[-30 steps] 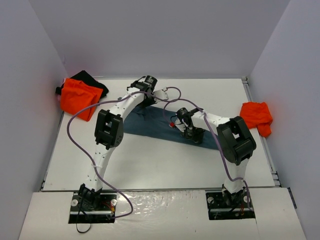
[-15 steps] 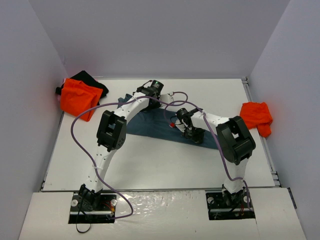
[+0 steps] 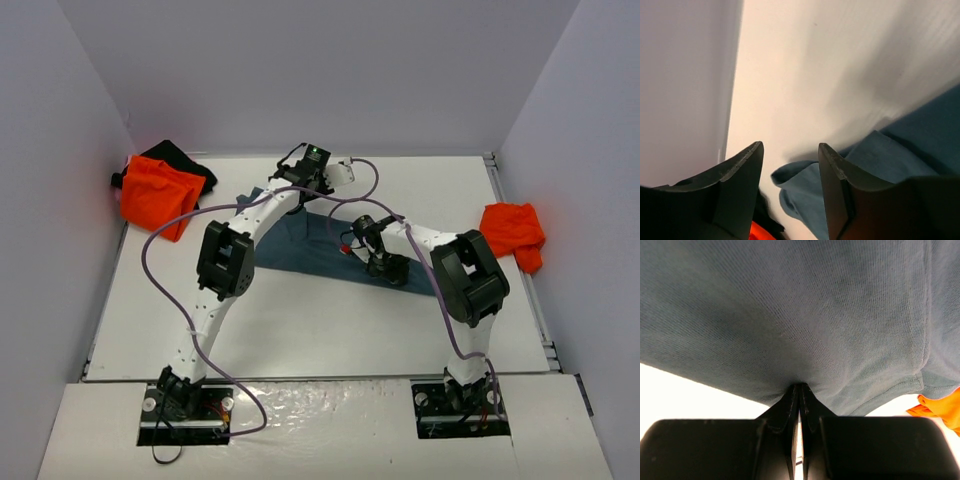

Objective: Fold and stack the t-shirts
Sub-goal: Rotate the tshirt 90 degrees

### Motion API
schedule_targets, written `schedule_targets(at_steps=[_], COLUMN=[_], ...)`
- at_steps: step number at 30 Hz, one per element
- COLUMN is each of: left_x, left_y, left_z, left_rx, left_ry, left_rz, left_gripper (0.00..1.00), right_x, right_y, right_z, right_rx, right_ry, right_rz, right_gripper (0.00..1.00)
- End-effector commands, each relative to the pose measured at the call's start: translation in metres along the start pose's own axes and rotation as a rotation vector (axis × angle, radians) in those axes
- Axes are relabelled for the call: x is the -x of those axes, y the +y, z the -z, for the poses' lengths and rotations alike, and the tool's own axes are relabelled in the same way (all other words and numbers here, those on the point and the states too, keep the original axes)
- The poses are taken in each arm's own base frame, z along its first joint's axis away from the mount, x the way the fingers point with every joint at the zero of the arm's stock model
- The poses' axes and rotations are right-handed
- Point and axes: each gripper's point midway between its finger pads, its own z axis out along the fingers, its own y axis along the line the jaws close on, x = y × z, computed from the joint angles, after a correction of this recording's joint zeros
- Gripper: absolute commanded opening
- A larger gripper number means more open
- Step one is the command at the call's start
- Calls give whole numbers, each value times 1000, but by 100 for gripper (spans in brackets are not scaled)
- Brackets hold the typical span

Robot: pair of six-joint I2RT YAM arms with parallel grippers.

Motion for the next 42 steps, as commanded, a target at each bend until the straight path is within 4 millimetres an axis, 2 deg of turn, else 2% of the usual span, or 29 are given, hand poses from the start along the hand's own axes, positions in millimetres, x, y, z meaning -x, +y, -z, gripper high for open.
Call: schedule_targets(at_steps=[1, 2, 5, 7, 9, 10, 13, 16, 20, 23, 25, 29, 32, 34, 37, 42], left_x=[35, 32, 17, -8, -18, -31, -56, -69, -78, -88, -91, -97, -101, -102, -113, -124], left_y=[61, 61, 48, 20, 12, -3, -31, -52, -73, -88, -97, -107, -112, -118, -128, -125], left_z=[53, 59, 83, 86, 101, 105, 107, 107, 99, 86, 79, 68, 60, 58, 51, 50], left_rx=[161, 149, 76, -1, -19, -52, -121, -177, -235, -279, -307, -336, -366, -411, -480, -506], left_ry=[-107, -103, -84, -31, -21, 5, 62, 85, 120, 162, 173, 201, 218, 228, 266, 287], left_rz=[103, 116, 126, 109, 108, 108, 114, 124, 152, 149, 158, 153, 159, 169, 186, 214], left_gripper=[23, 12, 0, 0, 0, 0, 0, 0, 0, 0, 0, 0, 0, 0, 0, 0], right_x=[2, 2, 4, 13, 21, 29, 49, 60, 59, 53, 46, 29, 23, 20, 2, -27], right_y=[29, 28, 13, -2, -20, -33, -54, -70, -89, -100, -105, -111, -108, -103, -80, -46], right_z=[-39, -39, -32, -19, -4, 6, 46, 82, 99, 99, 91, 61, 42, 32, 9, -15], right_rx=[110, 103, 41, 3, -25, -42, -56, -89, -154, -182, -187, -165, -145, -132, -63, 49], right_ry=[1, 0, -20, -69, -132, -180, -340, -448, -470, -454, -426, -333, -271, -239, -142, -15], right_rz=[-29, -30, -47, -86, -143, -184, -245, -274, -298, -319, -326, -321, -294, -279, -220, -105], right_gripper=[0, 0, 0, 0, 0, 0, 0, 0, 0, 0, 0, 0, 0, 0, 0, 0])
